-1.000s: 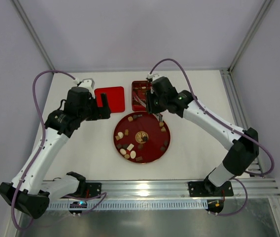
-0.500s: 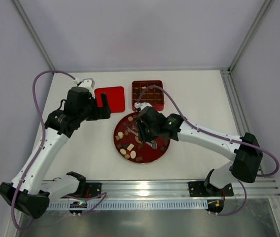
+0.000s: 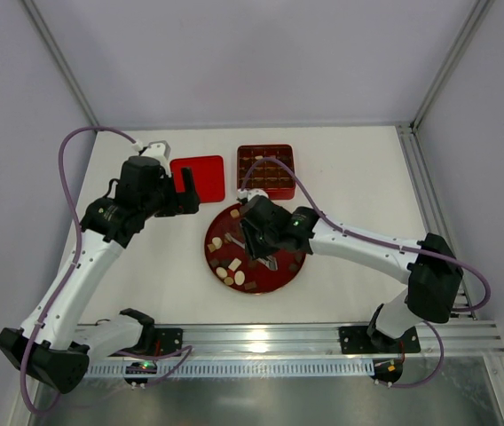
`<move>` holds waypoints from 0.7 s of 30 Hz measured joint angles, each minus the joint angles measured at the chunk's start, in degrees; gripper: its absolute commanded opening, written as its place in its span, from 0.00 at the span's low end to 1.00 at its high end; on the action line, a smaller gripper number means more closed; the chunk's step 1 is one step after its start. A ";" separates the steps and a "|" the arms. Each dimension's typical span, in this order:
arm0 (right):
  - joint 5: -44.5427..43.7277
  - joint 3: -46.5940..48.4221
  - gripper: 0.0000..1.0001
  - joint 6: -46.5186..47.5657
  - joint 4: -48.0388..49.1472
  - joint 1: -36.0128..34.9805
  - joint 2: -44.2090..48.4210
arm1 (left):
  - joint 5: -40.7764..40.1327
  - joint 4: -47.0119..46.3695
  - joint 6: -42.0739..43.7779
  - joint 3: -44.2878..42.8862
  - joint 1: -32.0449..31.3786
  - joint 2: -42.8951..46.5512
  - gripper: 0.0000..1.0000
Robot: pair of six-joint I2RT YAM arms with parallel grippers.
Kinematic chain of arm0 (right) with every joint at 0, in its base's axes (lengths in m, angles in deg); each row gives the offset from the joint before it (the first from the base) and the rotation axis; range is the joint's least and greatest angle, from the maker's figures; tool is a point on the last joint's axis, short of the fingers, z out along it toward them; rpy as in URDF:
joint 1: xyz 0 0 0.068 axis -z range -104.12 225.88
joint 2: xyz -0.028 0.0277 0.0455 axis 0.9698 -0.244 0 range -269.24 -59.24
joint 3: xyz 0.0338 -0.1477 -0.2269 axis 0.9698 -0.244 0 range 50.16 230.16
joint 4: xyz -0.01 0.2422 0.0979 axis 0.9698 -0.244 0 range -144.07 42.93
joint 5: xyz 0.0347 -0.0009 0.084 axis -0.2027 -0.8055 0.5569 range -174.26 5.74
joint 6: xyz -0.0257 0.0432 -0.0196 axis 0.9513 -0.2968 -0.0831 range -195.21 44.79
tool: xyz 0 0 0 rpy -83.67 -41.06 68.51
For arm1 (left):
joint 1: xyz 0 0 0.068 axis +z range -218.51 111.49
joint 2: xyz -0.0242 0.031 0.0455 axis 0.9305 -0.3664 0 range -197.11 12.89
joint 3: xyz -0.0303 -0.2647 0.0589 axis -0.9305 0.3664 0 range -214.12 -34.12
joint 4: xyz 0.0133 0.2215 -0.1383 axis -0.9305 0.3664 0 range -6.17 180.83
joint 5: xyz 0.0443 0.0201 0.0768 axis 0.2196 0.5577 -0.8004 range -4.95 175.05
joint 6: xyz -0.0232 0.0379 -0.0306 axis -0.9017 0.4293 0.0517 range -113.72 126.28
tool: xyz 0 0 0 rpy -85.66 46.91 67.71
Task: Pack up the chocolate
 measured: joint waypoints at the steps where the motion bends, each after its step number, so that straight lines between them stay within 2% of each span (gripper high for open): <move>1: -0.02 0.00 0.41 -0.02 0.02 -0.09 -0.13 | 0.00 0.00 0.00 0.00 0.00 0.00 1.00; 21: -0.63 0.00 0.41 -0.46 0.17 -1.40 -1.27 | -0.02 0.00 -0.02 0.00 0.00 0.00 1.00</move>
